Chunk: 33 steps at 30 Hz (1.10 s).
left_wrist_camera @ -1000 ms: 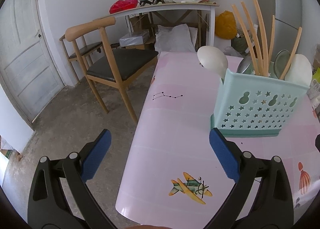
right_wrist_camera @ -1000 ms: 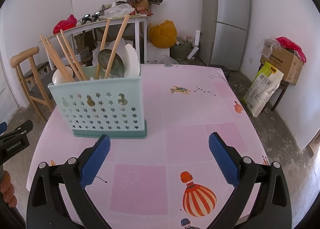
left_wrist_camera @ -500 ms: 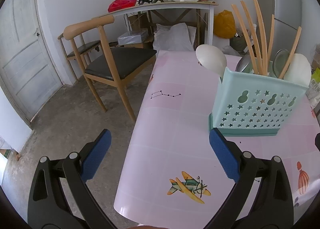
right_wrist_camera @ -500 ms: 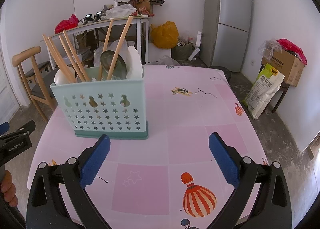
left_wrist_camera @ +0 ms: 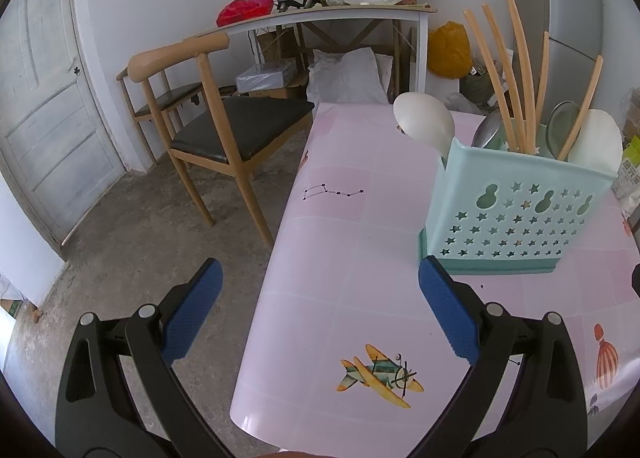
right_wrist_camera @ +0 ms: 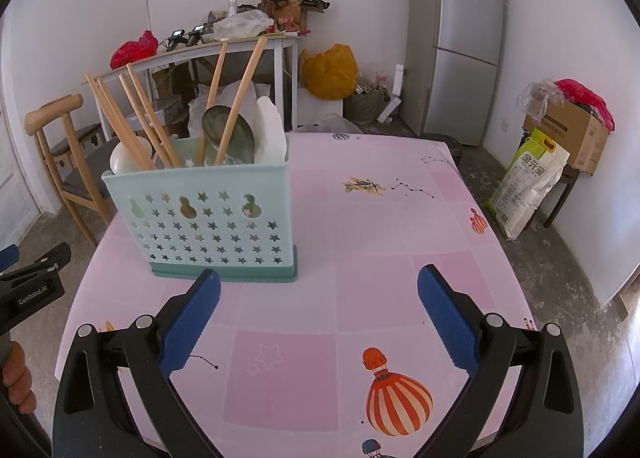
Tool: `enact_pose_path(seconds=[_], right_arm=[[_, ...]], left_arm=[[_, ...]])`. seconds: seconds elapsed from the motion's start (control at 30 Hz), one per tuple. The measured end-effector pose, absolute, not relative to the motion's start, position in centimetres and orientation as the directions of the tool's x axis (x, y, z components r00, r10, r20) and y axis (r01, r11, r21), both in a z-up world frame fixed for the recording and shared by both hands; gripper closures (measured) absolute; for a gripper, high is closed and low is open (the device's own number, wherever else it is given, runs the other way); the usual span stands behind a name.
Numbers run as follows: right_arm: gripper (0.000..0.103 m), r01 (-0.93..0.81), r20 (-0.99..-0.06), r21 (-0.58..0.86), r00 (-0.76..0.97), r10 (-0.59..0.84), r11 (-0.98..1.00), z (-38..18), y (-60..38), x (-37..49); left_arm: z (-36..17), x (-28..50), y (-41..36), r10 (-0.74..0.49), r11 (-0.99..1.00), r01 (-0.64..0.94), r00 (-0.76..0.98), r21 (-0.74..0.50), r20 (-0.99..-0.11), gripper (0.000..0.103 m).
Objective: Organize utensils
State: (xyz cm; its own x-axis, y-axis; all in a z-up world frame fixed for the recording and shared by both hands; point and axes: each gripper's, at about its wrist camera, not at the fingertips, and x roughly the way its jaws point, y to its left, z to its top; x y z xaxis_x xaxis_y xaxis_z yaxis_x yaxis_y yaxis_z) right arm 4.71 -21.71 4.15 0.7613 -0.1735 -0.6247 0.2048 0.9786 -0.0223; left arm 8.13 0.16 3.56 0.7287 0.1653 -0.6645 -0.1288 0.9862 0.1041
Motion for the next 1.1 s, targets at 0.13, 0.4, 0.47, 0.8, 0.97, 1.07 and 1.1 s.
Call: enact_pose_path(seconds=[0.13, 0.4, 0.47, 0.8, 0.97, 1.07, 1.1], right_arm=[[0.007, 0.205, -0.624, -0.023, 0.761, -0.174, 0.978, 4.21, -21.73, 4.78], [0.007, 0.204, -0.624, -0.021, 0.762, -0.172, 0.979, 4.29, -21.74, 4.77], [0.007, 0.204, -0.624, -0.023, 0.762, -0.173, 0.979, 4.28, -21.73, 4.76], [0.007, 0.203, -0.623, -0.024, 0.763, -0.174, 0.979, 4.68, -21.52, 4.89], [0.007, 0.203, -0.623, -0.025, 0.762, -0.174, 0.979, 4.60, -21.54, 4.84], [0.007, 0.201, -0.623, -0.026, 0.763, -0.173, 0.979, 4.74, -21.42, 4.89], [0.007, 0.201, -0.623, -0.026, 0.763, -0.173, 0.979, 4.77, -21.39, 4.86]], left_arm=[[3.63, 7.99, 0.08, 0.165, 0.986, -0.128, 0.731, 0.104, -0.662, 0.008], [3.71, 7.90, 0.04, 0.166, 0.986, -0.128, 0.732, 0.106, -0.661, 0.008], [3.71, 7.88, -0.02, 0.166, 0.986, -0.129, 0.732, 0.105, -0.661, 0.008], [3.69, 7.88, 0.01, 0.165, 0.986, -0.128, 0.731, 0.105, -0.662, 0.008], [3.70, 7.86, -0.02, 0.166, 0.986, -0.130, 0.732, 0.104, -0.661, 0.008], [3.70, 7.88, 0.01, 0.166, 0.986, -0.129, 0.731, 0.104, -0.662, 0.008], [3.70, 7.83, -0.05, 0.165, 0.986, -0.129, 0.731, 0.103, -0.662, 0.008]])
